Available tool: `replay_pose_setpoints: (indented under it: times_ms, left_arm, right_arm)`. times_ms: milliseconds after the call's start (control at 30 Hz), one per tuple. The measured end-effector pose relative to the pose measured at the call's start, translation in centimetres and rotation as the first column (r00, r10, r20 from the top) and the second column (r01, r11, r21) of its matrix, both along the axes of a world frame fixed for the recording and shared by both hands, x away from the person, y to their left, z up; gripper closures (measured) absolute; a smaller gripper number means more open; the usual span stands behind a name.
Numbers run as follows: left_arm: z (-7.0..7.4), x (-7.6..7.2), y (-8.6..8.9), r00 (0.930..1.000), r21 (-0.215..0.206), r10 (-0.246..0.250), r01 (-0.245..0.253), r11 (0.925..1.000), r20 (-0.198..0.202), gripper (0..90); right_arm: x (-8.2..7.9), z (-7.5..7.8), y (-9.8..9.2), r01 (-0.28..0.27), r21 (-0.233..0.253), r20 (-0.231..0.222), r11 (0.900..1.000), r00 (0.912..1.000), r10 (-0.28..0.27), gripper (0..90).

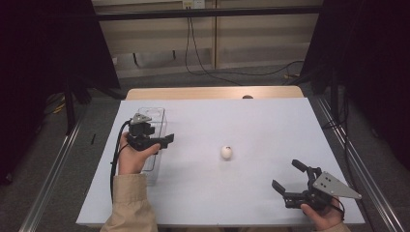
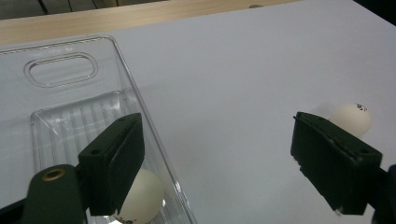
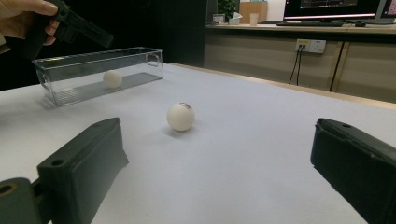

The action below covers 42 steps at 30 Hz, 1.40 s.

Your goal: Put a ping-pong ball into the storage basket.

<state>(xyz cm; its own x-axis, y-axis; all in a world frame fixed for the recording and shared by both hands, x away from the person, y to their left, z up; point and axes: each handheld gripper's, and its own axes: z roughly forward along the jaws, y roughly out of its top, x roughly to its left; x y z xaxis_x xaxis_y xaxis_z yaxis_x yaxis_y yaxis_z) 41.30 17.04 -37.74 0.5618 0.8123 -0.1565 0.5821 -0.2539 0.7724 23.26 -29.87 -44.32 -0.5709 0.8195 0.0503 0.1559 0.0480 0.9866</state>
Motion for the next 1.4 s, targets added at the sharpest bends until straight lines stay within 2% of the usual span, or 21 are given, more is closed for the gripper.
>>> replay_pose_setpoints:
  times_ms: [567, 767, 933, 1400]
  left_arm:
    - [-0.1, 0.0, -1.2, 0.9995, -0.009, -0.027, 0.027, 0.9996, -0.017, 13.8]
    - [-0.1, 0.0, -1.5, 0.9996, -0.031, -0.023, 0.022, 0.9993, -0.019, 13.2]
    - [-0.1, 0.0, -1.8, 0.9990, -0.018, -0.039, 0.039, 0.9991, -0.023, 12.7]
    - [-0.3, 0.0, -3.0, 0.9971, -0.018, -0.068, 0.068, 0.9975, -0.033, 11.2]
  right_arm:
    - [0.0, 0.0, 0.0, -0.003, 0.001, -0.001, 1.000, 1.0000, 0.003, 2.3]
    - [0.0, 0.0, 0.1, -0.009, -0.001, 0.001, 1.000, 1.0000, 0.009, 2.3]
    - [0.0, 0.0, 0.1, -0.007, 0.001, 0.000, 1.000, 1.0000, 0.007, 2.3]
    - [0.0, 0.0, 0.1, -0.010, 0.000, -0.001, 1.000, 1.0000, 0.010, 2.3]
